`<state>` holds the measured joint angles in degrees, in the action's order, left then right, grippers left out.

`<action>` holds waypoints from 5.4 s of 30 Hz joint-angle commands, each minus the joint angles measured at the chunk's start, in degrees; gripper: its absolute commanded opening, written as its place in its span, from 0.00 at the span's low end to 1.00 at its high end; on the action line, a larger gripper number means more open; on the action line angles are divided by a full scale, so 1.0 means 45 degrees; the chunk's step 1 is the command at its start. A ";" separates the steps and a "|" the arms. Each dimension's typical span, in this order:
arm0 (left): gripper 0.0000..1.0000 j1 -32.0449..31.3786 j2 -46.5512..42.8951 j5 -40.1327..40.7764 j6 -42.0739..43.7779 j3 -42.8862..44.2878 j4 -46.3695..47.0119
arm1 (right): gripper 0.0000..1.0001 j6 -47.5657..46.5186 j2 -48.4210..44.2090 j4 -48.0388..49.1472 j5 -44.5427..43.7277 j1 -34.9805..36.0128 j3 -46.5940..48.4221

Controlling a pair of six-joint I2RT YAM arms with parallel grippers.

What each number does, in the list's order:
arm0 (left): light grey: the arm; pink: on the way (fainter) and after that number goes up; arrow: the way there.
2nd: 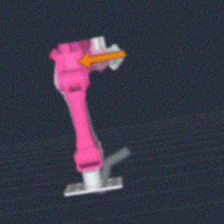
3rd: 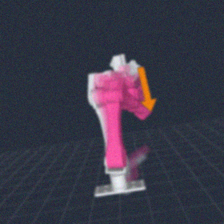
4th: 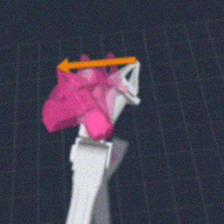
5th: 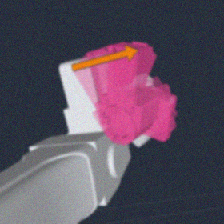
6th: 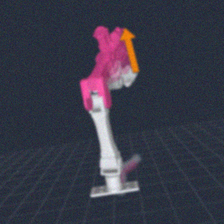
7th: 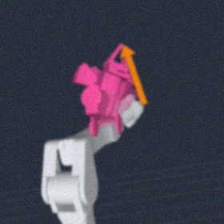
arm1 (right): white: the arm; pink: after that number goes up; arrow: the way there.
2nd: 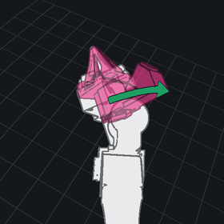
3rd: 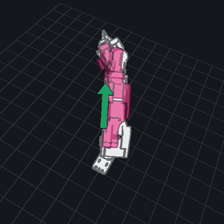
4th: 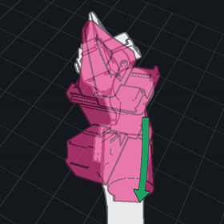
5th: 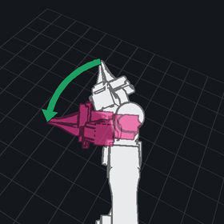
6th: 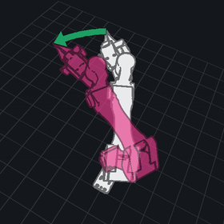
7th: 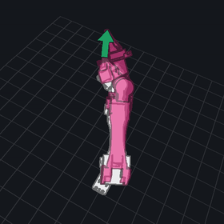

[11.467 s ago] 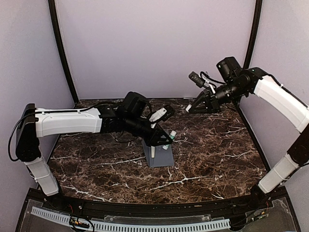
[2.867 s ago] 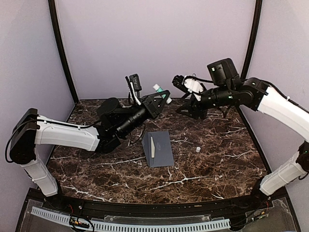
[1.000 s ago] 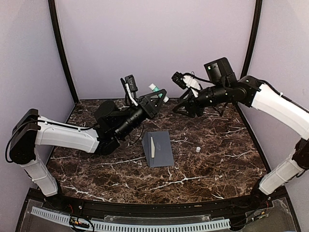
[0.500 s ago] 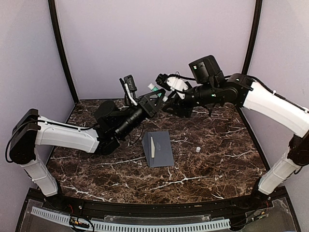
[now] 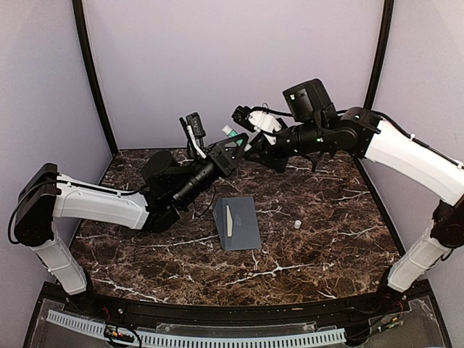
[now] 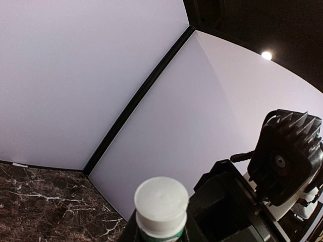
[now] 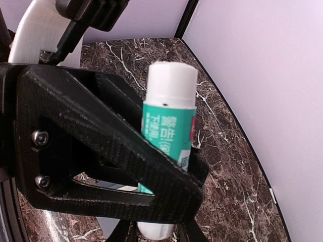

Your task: Place the letter into the envelope and seal it

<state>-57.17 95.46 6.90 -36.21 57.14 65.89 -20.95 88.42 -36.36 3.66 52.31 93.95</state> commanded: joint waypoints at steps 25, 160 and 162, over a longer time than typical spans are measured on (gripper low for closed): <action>0.00 0.0008 -0.0109 -0.1949 0.0584 0.0117 0.0460 | 0.12 1.2962 0.1045 0.9628 1.9667 -0.4139 -0.2923; 0.00 -0.0007 0.0083 -0.0920 -0.0001 -0.0224 0.0769 | 0.31 0.0916 0.0255 -0.0282 0.3577 -0.1040 0.0677; 0.00 -0.0008 0.0108 -0.0936 -0.0001 -0.0219 0.0761 | 0.29 0.0960 0.0275 -0.0280 0.3633 -0.1040 0.0687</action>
<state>-57.14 95.70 3.68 -36.25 56.18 68.73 -17.34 89.01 -38.30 18.98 47.29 94.94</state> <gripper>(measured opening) 0.190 0.305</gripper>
